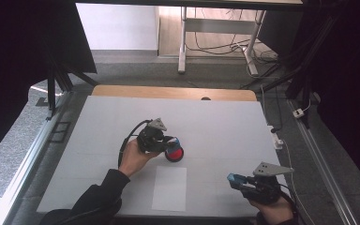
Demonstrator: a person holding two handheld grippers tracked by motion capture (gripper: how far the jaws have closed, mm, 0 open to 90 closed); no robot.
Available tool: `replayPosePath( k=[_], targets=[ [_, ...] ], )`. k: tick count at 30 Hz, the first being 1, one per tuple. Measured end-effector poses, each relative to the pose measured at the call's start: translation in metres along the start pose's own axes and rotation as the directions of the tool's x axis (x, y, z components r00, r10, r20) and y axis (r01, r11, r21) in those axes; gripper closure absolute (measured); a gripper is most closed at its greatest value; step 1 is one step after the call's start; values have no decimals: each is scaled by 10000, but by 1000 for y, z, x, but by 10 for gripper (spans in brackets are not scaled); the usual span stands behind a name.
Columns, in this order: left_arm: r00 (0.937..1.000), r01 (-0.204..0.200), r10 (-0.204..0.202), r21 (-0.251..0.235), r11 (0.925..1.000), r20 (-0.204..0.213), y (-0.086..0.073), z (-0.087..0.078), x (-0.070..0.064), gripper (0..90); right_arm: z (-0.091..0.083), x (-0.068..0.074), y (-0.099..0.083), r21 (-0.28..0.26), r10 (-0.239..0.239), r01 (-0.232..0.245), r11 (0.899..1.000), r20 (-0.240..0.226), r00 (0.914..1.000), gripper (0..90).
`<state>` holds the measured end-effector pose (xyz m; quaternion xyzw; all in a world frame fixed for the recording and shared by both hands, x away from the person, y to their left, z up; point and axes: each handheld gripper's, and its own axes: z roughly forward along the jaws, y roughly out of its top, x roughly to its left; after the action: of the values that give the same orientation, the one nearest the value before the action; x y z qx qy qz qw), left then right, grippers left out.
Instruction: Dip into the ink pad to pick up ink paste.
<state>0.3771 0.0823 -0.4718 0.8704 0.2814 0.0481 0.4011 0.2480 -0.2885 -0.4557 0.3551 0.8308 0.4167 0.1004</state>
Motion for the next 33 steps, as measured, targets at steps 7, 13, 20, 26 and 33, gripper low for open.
replayPosePath(
  k=[7, 13, 20, 26, 33],
  targets=[
    [9999, 88, -83, 303, 9995, -146, -1, 10, 4, 700, 0, 0, 0, 1, -15, 15, 10000, -15, 10000, 683],
    [9995, 267, -258, 416, 9988, -203, -4, 15, 9, 700, 0, 0, 0, 20, -37, 37, 10000, -38, 10000, 682],
    [9991, 368, -358, 484, 9982, -217, -4, 19, 12, 700, 1, 0, 0, 36, -54, 55, 10000, -46, 10000, 683],
    [9991, 352, -334, 639, 9973, -279, -5, 22, 13, 700, 1, 0, 0, 43, -63, 63, 10000, -50, 10000, 682],
    [9992, 227, -203, 696, 9973, -354, -5, 23, 11, 702, 1, 0, 0, 56, -62, 62, 10000, -48, 10000, 683]
  ],
)
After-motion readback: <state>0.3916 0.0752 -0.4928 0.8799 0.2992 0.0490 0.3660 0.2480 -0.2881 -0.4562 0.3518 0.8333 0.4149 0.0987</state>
